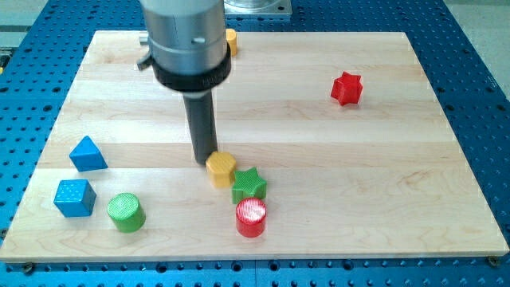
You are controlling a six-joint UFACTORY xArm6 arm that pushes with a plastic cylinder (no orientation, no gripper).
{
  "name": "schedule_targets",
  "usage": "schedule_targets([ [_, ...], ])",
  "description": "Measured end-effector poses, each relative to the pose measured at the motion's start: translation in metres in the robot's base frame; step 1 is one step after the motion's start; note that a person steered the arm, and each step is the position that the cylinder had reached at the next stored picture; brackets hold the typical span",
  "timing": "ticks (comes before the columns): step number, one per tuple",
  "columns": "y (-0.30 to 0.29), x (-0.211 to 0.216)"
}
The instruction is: Move the blue triangle diagonally top right to the green circle
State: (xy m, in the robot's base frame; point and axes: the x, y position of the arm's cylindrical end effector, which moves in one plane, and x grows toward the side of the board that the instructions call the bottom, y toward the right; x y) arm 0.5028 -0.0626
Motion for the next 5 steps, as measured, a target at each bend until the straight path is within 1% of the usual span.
schedule_targets([
  [1,-0.009,0.011],
  [2,-0.094,0.003],
  [3,-0.150,-0.038],
  [4,-0.171,-0.069],
  [5,-0.201,-0.025],
])
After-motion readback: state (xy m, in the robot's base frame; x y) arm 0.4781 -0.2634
